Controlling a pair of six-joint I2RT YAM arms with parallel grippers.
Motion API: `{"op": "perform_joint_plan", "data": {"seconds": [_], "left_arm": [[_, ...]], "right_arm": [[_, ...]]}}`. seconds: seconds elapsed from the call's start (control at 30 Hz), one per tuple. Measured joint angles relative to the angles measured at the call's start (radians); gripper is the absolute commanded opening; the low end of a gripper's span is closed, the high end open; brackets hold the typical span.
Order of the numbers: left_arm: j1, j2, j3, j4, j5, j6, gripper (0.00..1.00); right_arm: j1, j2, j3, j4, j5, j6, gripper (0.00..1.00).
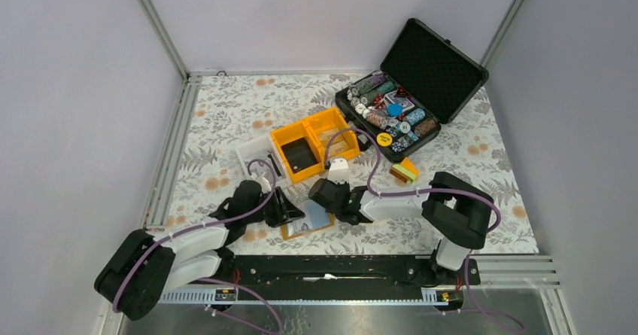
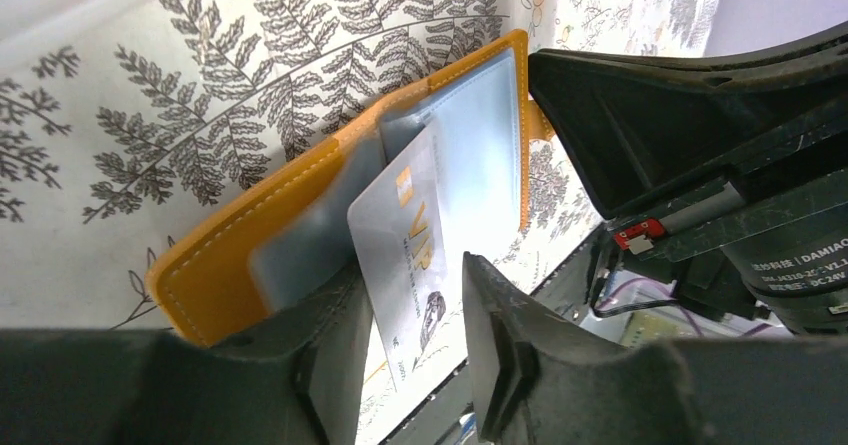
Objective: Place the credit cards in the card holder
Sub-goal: Insert the credit card into the card holder.
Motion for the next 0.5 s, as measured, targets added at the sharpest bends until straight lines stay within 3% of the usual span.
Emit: {"op": "perform_joint_plan", "data": {"seconds": [0.27, 0.37, 0.5], "left_arm": [[0.000, -0.053, 0.076, -0.186, -0.035, 0.081, 0.50], [0.000, -0.064, 0.092, -0.235, -0.040, 0.095, 0.58], [-0.001, -0.079, 0.126, -0.308, -0.050, 0.117, 0.59]], "right_arm": [[0.001, 0.010, 0.012, -0.002, 0.000, 0.000, 0.00], [0.002, 0.010, 0.012, -0.001, 0.000, 0.000, 0.00], [0.003, 0.011, 0.013, 0.000, 0.000, 0.000, 0.00]]}}
